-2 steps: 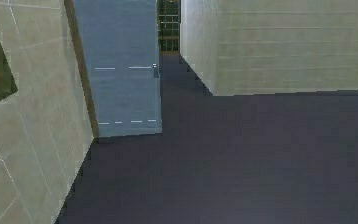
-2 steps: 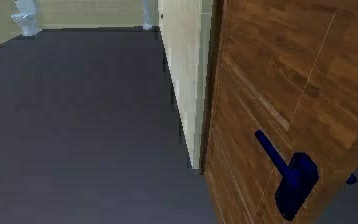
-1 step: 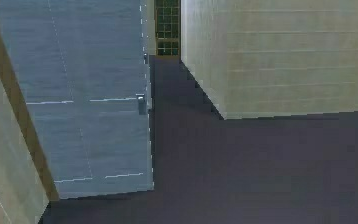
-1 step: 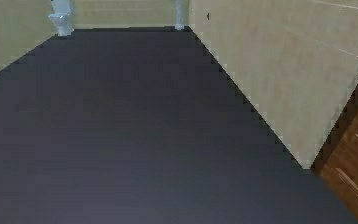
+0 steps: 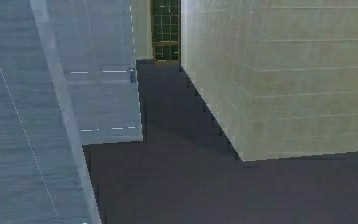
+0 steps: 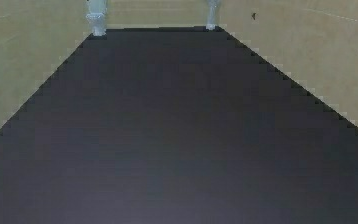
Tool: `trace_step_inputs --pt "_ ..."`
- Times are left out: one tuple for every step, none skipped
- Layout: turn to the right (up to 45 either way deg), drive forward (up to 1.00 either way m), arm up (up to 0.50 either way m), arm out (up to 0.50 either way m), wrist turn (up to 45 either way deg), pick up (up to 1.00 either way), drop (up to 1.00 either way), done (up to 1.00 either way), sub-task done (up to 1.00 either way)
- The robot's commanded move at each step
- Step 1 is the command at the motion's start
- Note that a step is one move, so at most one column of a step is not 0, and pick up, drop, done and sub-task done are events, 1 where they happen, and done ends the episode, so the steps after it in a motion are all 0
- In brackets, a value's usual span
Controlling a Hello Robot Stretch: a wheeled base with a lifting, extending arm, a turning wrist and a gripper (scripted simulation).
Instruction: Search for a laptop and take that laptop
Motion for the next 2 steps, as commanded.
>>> trace_step_inputs --pt "0.0 0.30 0.00 0.00 0.0 0.00 0.00 0.00 0.00" --pt "-6.0 0.00 0.00 0.00 0.0 0.00 0.00 0.00 0.00"
